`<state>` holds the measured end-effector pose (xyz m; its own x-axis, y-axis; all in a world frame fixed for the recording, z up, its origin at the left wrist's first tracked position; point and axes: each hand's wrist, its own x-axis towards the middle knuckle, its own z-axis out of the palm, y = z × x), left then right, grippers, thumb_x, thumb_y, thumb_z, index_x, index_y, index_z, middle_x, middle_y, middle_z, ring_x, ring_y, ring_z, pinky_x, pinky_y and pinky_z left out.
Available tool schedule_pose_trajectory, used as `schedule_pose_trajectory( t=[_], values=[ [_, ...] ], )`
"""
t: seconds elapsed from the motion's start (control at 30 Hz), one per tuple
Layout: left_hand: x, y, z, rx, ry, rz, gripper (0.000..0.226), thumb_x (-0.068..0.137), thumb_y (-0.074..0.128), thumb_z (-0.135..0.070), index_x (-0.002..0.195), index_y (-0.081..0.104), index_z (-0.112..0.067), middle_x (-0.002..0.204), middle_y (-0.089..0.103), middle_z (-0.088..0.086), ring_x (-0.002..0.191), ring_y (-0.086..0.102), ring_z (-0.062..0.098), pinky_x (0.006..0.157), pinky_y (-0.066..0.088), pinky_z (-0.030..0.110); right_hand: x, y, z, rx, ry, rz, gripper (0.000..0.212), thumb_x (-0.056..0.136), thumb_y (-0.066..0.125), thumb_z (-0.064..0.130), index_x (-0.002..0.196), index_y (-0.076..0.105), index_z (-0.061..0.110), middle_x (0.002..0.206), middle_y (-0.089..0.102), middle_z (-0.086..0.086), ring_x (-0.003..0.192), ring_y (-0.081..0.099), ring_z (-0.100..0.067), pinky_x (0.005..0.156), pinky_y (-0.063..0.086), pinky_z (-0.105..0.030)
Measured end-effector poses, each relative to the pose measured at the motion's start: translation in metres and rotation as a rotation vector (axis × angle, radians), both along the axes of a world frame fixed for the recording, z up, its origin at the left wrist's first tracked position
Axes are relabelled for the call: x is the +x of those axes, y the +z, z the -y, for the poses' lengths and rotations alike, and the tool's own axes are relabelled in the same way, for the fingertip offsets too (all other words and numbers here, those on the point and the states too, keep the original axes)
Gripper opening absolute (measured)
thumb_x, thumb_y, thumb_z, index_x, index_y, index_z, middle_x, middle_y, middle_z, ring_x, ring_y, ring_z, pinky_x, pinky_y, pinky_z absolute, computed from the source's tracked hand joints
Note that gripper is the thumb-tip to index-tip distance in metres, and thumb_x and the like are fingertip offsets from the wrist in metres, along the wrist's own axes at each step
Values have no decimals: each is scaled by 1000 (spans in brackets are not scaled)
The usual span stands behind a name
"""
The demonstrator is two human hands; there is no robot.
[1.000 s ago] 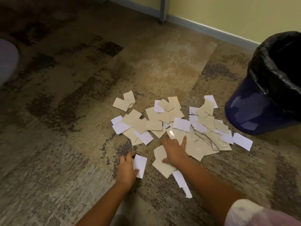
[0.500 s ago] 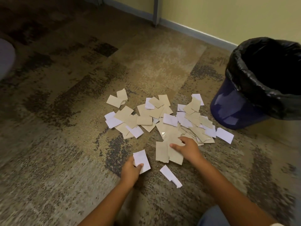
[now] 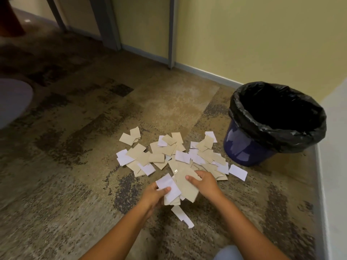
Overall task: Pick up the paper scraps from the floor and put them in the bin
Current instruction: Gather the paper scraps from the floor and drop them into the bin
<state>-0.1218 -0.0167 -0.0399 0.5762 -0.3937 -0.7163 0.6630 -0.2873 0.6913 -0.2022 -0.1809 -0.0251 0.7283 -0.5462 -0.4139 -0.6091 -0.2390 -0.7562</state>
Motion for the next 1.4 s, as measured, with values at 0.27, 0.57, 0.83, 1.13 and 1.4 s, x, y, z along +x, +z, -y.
schedule_pose_trajectory(
  t=[0.27,0.57,0.83,1.13,1.4],
  values=[
    [15,25,-2,233,-53,329,35,86,64,-4,120,58,3,119,62,22,109,58,38,92,51,50,-14,31,20,-8,-192,126,35,94,52,36,101,70,7,95,71,-12,91,66,-28,75,55,-38],
    [27,69,45,99,65,320,36,88,60,-3,124,53,1,123,59,20,106,58,38,81,55,46,-17,83,59,332,-519,337,22,95,52,30,107,60,12,99,63,-12,88,62,-26,49,53,-29],
    [18,145,158,-189,-97,51,27,89,55,5,115,51,-1,108,60,16,94,60,28,58,55,35,-19,146,157,562,-800,584,29,97,50,23,122,50,10,114,62,-11,96,61,-26,73,53,-40],
    [13,216,267,-454,-283,0,48,99,42,-27,142,32,-6,144,36,24,131,42,38,104,40,41,-36,170,217,610,-723,706,77,96,44,44,146,15,-6,148,33,-26,135,40,-34,110,35,-39],
    [43,148,248,-461,-250,183,39,97,46,-5,134,40,5,124,58,16,121,54,26,108,40,34,-53,122,184,481,-605,696,35,97,45,38,107,62,9,108,68,-11,89,71,-16,73,58,-25]
  ],
)
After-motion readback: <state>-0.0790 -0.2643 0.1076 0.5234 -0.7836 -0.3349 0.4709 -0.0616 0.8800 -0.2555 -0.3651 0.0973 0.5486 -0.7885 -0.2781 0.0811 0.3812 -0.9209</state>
